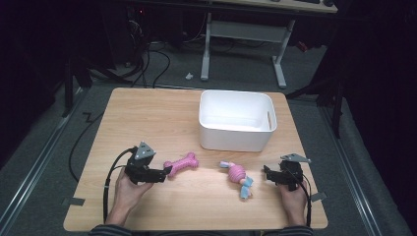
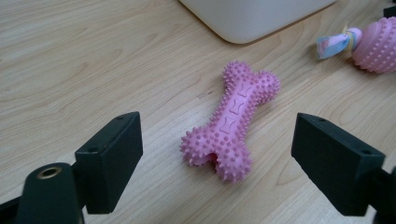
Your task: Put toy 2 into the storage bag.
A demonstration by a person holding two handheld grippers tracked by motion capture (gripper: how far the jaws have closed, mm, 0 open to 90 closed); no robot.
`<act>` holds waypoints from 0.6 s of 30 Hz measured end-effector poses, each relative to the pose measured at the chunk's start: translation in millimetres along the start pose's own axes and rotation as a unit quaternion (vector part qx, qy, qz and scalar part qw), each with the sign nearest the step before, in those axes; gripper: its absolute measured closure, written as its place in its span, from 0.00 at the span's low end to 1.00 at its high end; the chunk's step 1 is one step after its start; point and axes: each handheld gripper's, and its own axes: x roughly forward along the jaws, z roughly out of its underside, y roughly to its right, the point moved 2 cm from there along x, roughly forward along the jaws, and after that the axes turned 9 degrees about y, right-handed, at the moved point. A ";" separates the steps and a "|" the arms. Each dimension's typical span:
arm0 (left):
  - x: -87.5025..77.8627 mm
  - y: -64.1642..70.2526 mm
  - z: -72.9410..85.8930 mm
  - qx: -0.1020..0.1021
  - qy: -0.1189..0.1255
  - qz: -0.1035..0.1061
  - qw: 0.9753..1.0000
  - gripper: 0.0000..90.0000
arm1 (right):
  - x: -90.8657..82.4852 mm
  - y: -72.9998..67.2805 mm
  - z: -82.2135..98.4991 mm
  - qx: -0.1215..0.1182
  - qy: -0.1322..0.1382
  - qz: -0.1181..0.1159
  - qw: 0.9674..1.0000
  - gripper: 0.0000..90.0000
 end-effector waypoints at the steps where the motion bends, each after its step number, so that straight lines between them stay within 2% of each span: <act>1: 3.2 1.5 -1.8 0.003 -0.003 -0.001 1.000 0.21 | 0.0 -0.1 0.0 0.000 0.000 0.000 1.000 0.21; 5: 12.0 5.4 -6.8 0.009 -0.010 0.004 1.000 0.24 | 0.0 0.0 0.0 0.000 0.000 0.000 1.000 0.21; 7: 17.2 7.8 -9.1 0.019 -0.019 0.009 1.000 0.26 | -0.1 0.0 0.0 0.001 0.000 0.000 1.000 0.21; 12: 32.3 11.9 -12.8 0.036 -0.051 0.019 0.998 0.31 | 0.0 0.0 0.0 -0.001 0.000 -0.001 1.000 0.21; 18: 47.2 16.7 -18.4 0.054 -0.071 0.020 0.996 0.32 | -0.1 -0.3 -0.1 -0.002 0.000 -0.002 1.000 0.22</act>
